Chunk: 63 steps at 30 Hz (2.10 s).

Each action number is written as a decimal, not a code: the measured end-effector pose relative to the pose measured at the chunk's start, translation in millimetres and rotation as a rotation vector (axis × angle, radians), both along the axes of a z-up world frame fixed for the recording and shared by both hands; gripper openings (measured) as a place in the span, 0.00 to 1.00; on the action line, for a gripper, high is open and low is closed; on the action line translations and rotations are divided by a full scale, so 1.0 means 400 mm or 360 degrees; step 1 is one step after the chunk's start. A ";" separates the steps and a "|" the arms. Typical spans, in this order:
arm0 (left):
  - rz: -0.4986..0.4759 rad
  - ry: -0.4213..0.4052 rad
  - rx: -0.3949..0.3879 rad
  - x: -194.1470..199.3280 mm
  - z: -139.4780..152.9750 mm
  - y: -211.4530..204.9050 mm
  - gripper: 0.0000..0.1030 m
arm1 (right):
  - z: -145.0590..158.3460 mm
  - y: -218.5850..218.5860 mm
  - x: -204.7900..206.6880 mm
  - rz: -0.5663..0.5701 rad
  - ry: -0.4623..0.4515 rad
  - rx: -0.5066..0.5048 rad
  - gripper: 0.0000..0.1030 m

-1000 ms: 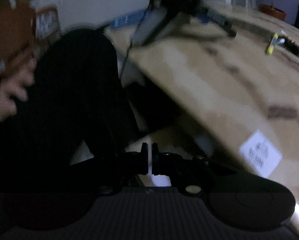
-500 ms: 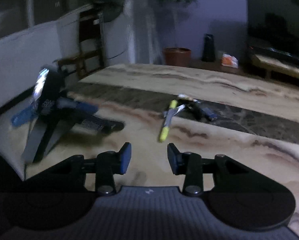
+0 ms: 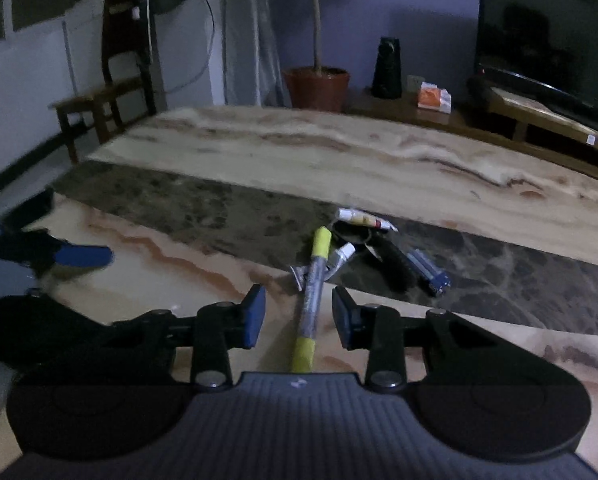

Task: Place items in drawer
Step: 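Close the right gripper on the yellow highlighter, then carry the yellow highlighter with the right gripper into the drawer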

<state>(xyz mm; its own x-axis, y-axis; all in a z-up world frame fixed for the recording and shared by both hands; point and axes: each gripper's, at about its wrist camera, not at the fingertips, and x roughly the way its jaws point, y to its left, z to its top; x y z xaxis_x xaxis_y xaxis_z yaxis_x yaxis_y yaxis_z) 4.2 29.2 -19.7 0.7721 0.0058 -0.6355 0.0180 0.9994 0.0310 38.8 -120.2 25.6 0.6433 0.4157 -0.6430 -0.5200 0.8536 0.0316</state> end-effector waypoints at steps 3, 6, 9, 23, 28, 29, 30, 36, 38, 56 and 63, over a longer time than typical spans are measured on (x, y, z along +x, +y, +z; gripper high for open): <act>0.0000 0.0000 0.0000 0.000 0.000 0.000 1.00 | -0.030 0.005 0.027 -0.0019 0.0044 -0.0020 0.33; 0.0000 0.0000 0.0000 0.000 0.000 0.000 1.00 | -0.054 0.002 0.040 -0.0038 0.0076 -0.0029 0.32; 0.0000 0.0000 0.0000 0.000 0.000 0.000 1.00 | -0.060 -0.005 0.043 -0.0036 0.0056 -0.0003 0.29; 0.0000 0.0000 0.0000 0.000 0.000 0.000 1.00 | -0.036 -0.024 -0.027 0.0021 -0.0130 -0.0039 0.11; 0.0000 0.0000 0.0000 0.000 0.000 0.000 1.00 | 0.012 -0.055 -0.084 0.0124 -0.0183 -0.0069 0.11; 0.0000 0.0000 0.0000 0.000 0.000 0.000 1.00 | 0.021 -0.069 -0.099 0.0152 -0.0178 -0.0058 0.11; 0.0000 0.0000 0.0000 0.000 0.000 0.000 1.00 | 0.029 -0.084 -0.115 0.0179 -0.0173 -0.0047 0.11; 0.0000 0.0000 0.0000 0.000 0.000 0.000 1.00 | 0.090 -0.212 -0.263 0.0425 -0.0156 0.0073 0.12; 0.0000 0.0000 0.0000 0.000 0.000 0.000 1.00 | 0.108 -0.243 -0.318 0.0501 -0.0127 0.0062 0.12; 0.0000 0.0000 0.0000 0.000 0.000 0.000 1.00 | -0.111 -0.205 -0.606 0.1008 0.0260 -0.0501 0.12; 0.0000 0.0000 0.0000 0.000 0.000 0.000 1.00 | -0.256 -0.176 -0.569 0.0910 0.0377 -0.0763 0.12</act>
<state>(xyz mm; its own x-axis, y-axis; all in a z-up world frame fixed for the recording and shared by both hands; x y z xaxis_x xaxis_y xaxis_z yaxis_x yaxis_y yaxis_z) 4.2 29.3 -19.7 0.7721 0.0058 -0.6354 0.0180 0.9994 0.0311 -188.9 -190.7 -76.6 0.2360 0.2835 -0.9295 -0.9086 0.4036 -0.1076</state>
